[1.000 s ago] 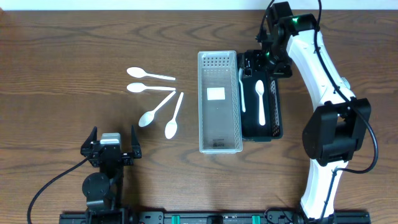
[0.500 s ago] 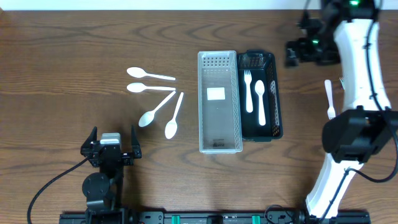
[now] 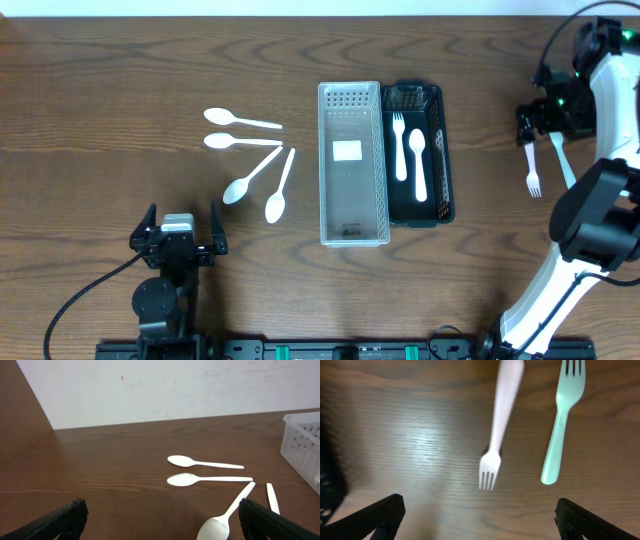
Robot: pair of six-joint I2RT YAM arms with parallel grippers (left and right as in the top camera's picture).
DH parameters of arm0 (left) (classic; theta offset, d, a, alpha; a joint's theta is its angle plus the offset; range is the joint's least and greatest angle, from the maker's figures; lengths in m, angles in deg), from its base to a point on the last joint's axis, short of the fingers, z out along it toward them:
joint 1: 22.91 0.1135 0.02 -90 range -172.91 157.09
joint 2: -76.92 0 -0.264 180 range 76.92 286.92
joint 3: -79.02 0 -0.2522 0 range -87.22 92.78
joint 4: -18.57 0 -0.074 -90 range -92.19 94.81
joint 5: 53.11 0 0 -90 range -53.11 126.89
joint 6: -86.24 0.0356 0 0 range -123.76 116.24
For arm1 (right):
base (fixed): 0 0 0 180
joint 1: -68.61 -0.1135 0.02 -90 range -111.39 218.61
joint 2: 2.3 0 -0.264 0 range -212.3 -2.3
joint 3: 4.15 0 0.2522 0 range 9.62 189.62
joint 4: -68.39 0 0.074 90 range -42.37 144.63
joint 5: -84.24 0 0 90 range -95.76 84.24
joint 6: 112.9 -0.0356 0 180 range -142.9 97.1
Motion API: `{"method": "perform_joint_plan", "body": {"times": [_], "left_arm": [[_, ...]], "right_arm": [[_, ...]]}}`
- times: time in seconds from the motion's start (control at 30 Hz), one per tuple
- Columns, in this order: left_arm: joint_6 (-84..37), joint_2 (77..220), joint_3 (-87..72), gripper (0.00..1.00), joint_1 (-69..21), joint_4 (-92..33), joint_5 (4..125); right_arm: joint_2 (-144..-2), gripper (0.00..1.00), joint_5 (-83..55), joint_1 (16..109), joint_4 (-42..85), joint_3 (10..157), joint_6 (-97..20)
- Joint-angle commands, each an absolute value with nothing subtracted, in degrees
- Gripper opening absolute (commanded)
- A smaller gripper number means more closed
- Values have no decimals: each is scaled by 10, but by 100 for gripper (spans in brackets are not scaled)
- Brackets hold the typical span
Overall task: Pack container
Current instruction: 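Move right gripper to the second white fork and grasp it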
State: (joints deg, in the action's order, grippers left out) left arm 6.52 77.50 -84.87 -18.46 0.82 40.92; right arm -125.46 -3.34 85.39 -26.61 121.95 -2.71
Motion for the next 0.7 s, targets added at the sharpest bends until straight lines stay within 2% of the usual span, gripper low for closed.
{"method": "perform_joint_plan", "body": {"times": [0.0, 0.3, 0.67], "left_arm": [[61, 772, -865, 98, -182, 2, 407], [61, 772, -865, 98, -182, 2, 407], [61, 772, -865, 98, -182, 2, 407]], "right_arm": [[-1254, 99, -28, 871, -244, 1183, -10], [-1255, 99, -28, 875, -138, 1078, -17], [-1256, 99, -28, 874, -65, 1023, -53]]}}
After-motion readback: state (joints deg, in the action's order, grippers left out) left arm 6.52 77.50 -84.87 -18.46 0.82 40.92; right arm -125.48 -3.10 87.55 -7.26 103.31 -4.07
